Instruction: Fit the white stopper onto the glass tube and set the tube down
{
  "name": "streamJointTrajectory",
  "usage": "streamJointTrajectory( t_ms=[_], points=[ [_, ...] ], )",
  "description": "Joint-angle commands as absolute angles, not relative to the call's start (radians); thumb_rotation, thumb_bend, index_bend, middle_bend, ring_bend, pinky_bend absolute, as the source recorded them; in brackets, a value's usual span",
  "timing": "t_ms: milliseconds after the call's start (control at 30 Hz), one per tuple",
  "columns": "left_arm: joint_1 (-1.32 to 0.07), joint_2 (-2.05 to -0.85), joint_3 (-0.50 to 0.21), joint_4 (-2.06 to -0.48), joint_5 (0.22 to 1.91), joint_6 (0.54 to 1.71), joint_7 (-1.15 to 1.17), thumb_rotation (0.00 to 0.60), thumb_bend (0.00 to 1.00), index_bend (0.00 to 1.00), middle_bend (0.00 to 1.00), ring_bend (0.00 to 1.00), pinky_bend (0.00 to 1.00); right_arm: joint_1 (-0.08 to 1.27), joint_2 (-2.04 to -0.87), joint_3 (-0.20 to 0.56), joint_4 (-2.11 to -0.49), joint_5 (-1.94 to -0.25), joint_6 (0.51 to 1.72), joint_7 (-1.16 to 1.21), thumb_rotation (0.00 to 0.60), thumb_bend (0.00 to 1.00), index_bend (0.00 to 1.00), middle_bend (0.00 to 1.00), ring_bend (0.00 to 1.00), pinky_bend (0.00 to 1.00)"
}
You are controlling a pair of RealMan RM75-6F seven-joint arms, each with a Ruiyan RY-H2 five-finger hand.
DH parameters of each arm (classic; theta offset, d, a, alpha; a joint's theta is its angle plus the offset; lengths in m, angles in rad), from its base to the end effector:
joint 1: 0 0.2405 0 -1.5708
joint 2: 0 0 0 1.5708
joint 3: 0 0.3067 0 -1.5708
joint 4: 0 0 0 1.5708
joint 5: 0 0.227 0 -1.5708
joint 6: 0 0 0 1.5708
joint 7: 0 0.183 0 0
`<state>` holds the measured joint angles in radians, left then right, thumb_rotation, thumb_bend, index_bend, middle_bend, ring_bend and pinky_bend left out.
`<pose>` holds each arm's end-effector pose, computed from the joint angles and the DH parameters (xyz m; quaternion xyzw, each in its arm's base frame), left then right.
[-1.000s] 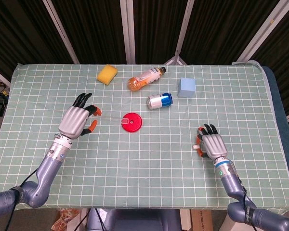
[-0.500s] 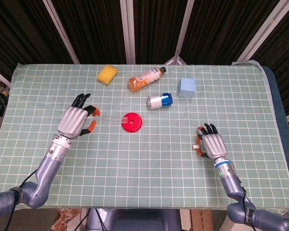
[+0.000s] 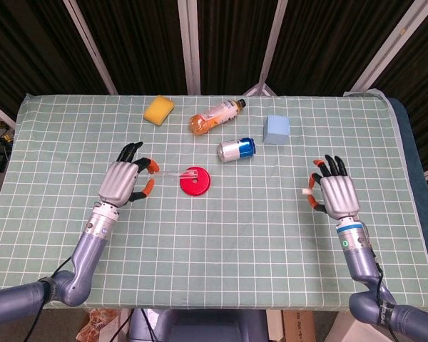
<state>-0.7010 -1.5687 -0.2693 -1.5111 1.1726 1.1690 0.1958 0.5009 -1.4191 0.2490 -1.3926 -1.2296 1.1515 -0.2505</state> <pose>-0.1512 0.4258 -0.0009 -0.6375 -0.3978 -0.5025 0.4276 -0.2844 -0.4103 0.0668 0.6412 -0.3491 0.3863 0.5637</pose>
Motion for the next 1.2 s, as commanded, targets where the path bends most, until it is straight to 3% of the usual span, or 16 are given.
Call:
streamJointTrajectory(
  t_ms=[33,267,600,1200],
  points=[
    [-0.717,-1.65,-0.282,-1.434,1.175,1.178,0.144,0.6,0.64,0.47,0.49,0.06,0.0,0.513,-1.377,0.28,-1.428,-1.241,1.178,-0.265,0.6,0.4,0.59,0.2,0.0,0.0],
    [-0.746,-1.77,-0.285,-1.291,1.207,1.182,0.079,0.6,0.65,0.47,0.49,0.06,0.0,0.542,-1.335,0.317,-1.468,-1.264,1.216,-0.318,0.6,0.4,0.59,0.2,0.0,0.0],
    [-0.763,-1.859,-0.31,-1.241,1.176,1.171,0.074,0.6,0.65,0.47,0.49,0.06,0.0,0.584,-1.378,0.315,-1.47,-1.312,1.271,-0.419,0.6,0.4,0.59,0.2,0.0,0.0],
    [-0.777,-1.869,-0.361,-1.295,1.052,1.14,0.236,0.6,0.65,0.47,0.49,0.06,0.0,0.669,-1.49,0.277,-1.387,-1.415,1.301,-0.598,0.6,0.4,0.59,0.2,0.0,0.0]
  ],
)
